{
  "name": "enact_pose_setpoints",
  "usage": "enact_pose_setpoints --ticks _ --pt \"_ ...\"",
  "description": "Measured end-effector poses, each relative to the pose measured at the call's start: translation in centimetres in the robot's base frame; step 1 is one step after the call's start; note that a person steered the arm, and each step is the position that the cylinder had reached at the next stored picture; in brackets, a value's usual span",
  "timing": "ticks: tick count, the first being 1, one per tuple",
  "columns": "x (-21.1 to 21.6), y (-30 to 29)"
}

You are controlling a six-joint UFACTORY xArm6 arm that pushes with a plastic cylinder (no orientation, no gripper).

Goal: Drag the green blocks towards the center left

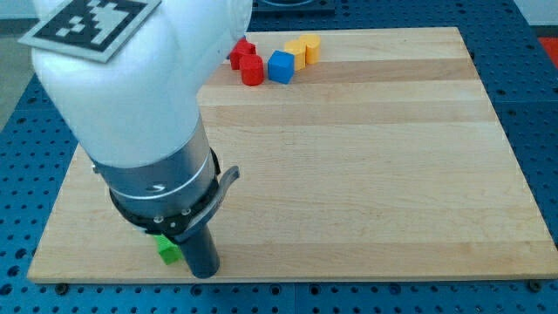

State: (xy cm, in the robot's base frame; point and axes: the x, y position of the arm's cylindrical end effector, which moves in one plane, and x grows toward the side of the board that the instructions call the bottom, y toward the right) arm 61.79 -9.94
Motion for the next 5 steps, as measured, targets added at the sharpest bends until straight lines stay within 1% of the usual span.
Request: enact_pose_setpoints --ticks 1,2,3,5 --pt "0.0 -2.4" --pt "-0.9 -4.7" --pt "-2.6 -5.5" --pt "-8.4 -6.0"
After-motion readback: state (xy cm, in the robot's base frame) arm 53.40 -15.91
